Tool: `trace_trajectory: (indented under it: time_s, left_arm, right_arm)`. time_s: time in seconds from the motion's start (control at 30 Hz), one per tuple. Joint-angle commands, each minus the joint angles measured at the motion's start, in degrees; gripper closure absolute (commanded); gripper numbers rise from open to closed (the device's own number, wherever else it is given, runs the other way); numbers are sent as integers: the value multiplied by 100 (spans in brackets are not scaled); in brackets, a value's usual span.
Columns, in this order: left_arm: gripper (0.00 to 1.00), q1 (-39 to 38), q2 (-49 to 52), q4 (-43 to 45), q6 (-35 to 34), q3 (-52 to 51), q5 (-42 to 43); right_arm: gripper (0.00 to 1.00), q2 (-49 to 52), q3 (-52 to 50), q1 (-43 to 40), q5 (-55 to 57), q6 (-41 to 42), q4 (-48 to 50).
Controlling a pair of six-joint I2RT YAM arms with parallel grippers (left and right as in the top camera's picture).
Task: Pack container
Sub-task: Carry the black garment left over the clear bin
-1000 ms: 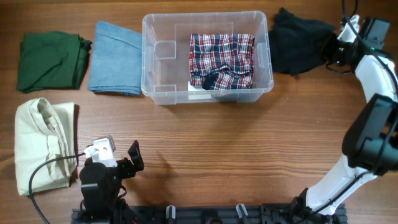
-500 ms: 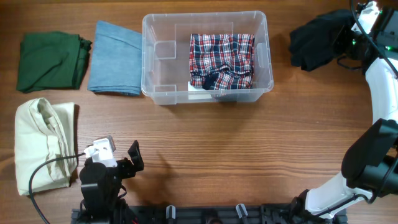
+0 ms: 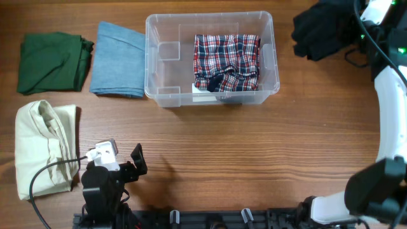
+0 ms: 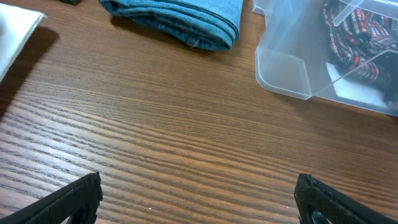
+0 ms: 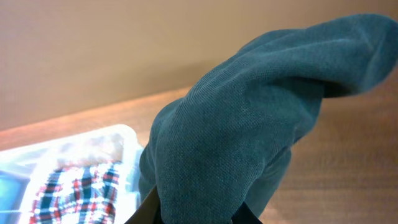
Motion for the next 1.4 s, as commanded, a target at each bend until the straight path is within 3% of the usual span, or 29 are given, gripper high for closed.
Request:
trace_trajectory:
  time_s: [0.0, 0.63, 1.0, 1.37]
  left_arm:
    - [0, 35, -46, -61, -70, -2, 87]
    - [0, 35, -46, -61, -70, -2, 87]
    - [0, 35, -46, -61, -70, -2, 87]
    - [0, 35, -46, -61, -70, -2, 87]
  right_arm:
    - [96, -542, 256, 136, -37, 70, 4]
    - [96, -1021, 256, 2203, -184, 511, -317]
    - [96, -953, 254, 3285, 754, 1681, -479]
    - [96, -472, 254, 3633, 1176, 1958, -269]
